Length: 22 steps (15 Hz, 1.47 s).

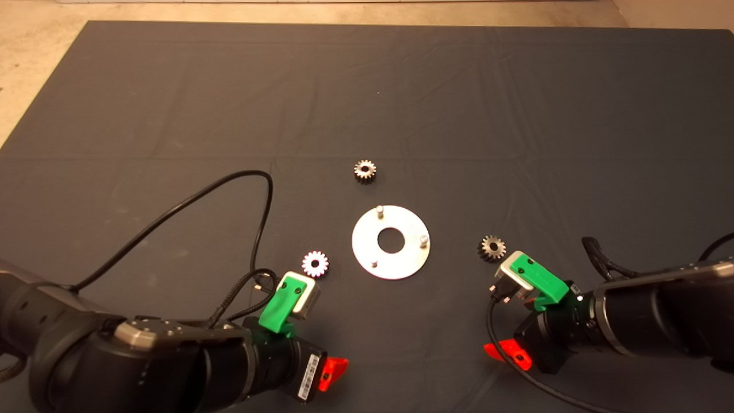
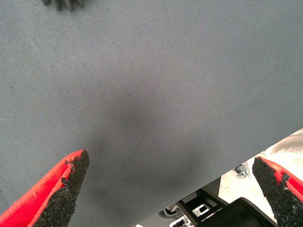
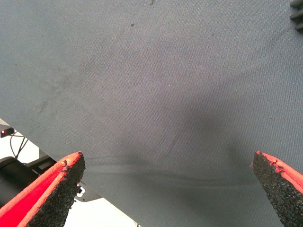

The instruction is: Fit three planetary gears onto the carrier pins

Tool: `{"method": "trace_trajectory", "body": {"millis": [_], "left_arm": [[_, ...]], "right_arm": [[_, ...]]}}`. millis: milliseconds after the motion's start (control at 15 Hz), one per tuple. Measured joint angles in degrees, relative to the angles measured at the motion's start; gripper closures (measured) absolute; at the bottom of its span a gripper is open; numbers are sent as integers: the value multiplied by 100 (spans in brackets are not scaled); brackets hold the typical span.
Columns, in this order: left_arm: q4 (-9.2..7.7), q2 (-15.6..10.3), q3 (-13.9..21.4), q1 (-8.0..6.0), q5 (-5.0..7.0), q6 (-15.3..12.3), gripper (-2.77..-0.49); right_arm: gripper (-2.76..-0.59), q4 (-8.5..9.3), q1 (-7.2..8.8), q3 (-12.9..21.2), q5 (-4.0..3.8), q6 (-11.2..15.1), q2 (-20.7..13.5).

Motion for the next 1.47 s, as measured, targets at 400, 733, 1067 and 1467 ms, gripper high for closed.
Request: {"method": "trace_trajectory", "body": {"millis": [400,733,1067,1467], "left_arm": [[-2,-45,0,0,0,28,-248],[0,-37,0,0,0,48,-248],[0,-14,0,0,0,59,-248],[-2,35,0,0,0,66,-248]], "right_arm": [[-265,1,0,0,1,-2,-7],[-265,1,2,-2,6,-178,-219],[-265,1,201,-144,-7,-473,-435],[-265,253,622,-763,-2,-590,-477]]}}
